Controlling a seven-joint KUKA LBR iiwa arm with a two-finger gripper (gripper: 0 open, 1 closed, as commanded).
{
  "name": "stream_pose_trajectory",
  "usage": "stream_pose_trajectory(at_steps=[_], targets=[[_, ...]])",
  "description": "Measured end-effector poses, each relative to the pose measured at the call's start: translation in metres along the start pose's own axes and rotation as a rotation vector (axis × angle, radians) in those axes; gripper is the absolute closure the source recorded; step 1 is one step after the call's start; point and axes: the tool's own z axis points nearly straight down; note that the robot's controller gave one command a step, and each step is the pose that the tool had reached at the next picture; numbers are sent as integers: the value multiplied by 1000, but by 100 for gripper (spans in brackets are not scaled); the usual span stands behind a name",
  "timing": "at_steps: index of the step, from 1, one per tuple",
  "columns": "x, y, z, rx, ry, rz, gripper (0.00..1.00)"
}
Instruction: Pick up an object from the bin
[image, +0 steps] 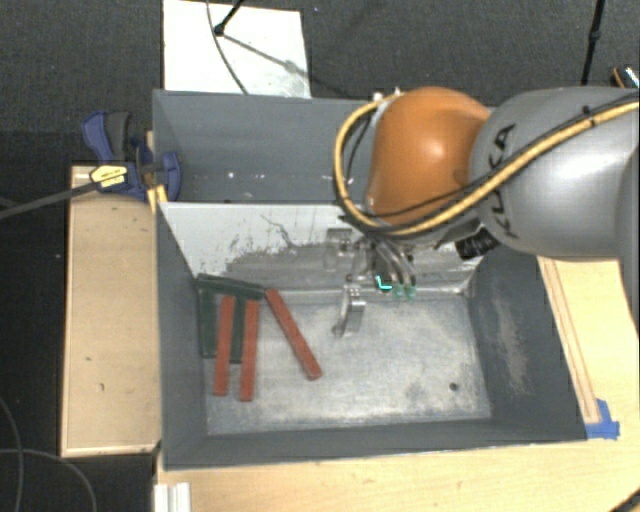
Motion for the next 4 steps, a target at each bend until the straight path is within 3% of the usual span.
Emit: stream_pose_trajectory(at_steps=[1, 2, 3, 4], targets=[[27, 16, 133, 1, -3, -394, 0], [33, 12, 134, 6, 33, -391, 100], [-16, -14, -7, 4, -18, -465, 100], [55, 0, 43, 0, -1, -354, 100]])
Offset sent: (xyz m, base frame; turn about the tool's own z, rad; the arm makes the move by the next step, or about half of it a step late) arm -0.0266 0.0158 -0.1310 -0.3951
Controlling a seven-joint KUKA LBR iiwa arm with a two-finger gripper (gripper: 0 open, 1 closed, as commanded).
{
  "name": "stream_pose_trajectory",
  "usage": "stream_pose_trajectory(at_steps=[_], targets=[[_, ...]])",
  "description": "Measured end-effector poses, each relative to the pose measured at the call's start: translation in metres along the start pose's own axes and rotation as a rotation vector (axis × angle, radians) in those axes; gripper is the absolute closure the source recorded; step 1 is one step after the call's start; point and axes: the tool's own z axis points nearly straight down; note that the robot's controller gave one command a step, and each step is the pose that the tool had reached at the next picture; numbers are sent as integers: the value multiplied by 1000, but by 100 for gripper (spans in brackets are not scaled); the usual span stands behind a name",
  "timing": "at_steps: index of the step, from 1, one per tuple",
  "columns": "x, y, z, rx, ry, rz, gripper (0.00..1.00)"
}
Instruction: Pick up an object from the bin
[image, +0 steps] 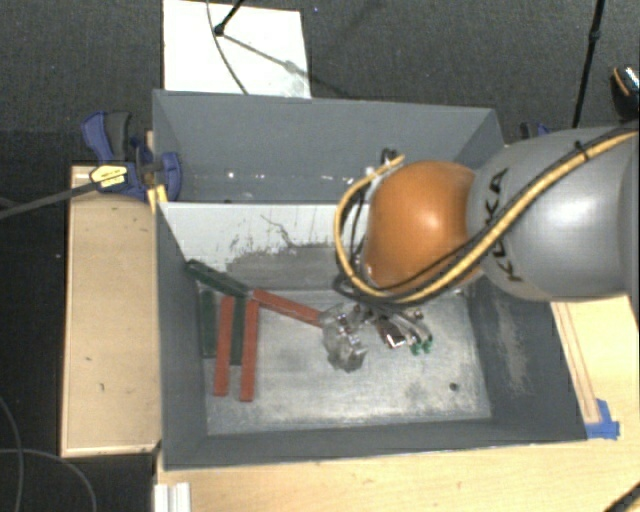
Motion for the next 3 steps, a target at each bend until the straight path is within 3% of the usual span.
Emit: stream_pose_trajectory(at_steps=[1, 2, 3], targets=[[-15, 36, -149, 5, -13, -401, 100], [28, 54, -61, 0, 5, -318, 100], [6, 100, -37, 1, -3, -232, 100]])
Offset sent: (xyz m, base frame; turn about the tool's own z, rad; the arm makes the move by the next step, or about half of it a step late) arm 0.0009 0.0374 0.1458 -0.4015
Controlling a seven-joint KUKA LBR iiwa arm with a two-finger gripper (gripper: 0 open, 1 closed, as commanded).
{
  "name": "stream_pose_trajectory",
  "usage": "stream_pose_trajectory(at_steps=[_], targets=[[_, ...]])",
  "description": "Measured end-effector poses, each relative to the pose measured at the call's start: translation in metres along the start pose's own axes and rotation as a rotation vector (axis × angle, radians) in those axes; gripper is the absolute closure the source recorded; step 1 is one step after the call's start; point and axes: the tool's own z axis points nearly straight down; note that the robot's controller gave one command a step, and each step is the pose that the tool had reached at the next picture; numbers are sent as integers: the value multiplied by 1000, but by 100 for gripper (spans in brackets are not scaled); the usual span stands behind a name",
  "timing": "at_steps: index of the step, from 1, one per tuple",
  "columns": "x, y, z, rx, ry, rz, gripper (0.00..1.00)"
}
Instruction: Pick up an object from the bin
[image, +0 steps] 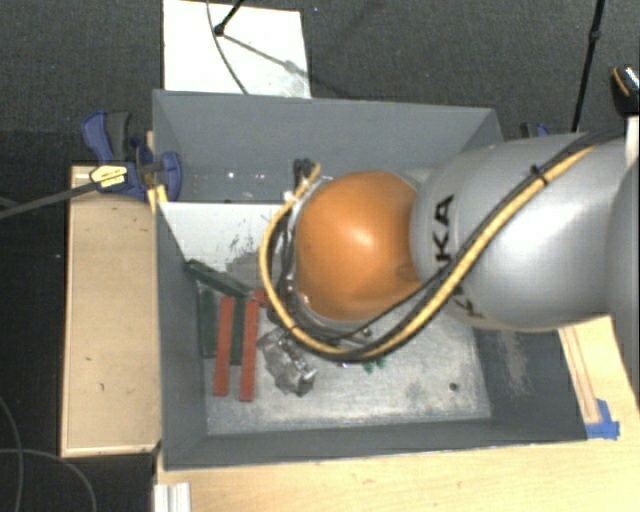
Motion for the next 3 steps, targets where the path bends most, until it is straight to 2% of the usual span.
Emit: stream_pose_trajectory(at_steps=[1, 2, 3], targets=[[1, -2, -1, 1, -1, 5, 0], [-71, -20, 129, 0, 0, 16, 0], [-71, -21, 125, 1, -1, 19, 100]])
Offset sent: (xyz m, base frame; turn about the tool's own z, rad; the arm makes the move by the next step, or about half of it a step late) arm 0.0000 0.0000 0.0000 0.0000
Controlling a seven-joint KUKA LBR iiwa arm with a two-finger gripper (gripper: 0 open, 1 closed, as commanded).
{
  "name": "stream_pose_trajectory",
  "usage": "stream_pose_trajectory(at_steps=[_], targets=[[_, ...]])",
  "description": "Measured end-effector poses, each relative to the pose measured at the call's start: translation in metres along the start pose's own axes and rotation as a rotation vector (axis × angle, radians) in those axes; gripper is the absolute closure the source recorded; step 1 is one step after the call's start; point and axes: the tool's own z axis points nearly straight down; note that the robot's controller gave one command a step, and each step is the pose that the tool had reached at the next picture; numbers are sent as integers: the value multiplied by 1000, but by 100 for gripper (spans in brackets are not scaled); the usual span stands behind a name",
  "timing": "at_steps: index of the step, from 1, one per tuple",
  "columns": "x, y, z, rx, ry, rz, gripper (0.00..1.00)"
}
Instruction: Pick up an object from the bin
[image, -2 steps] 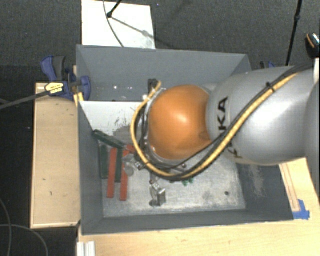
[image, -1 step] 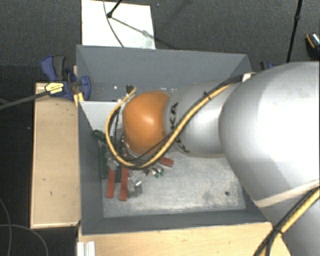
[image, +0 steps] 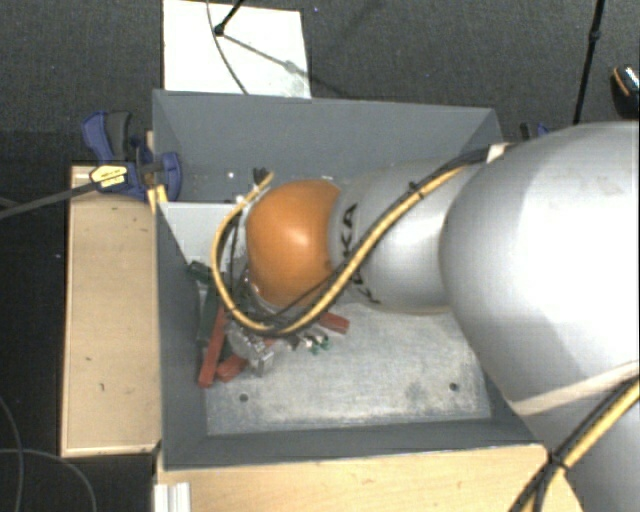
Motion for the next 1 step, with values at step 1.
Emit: stream_pose_trajectory(at_steps=[1], targets=[[0, 17, -143, 2, -10, 17, 100]])
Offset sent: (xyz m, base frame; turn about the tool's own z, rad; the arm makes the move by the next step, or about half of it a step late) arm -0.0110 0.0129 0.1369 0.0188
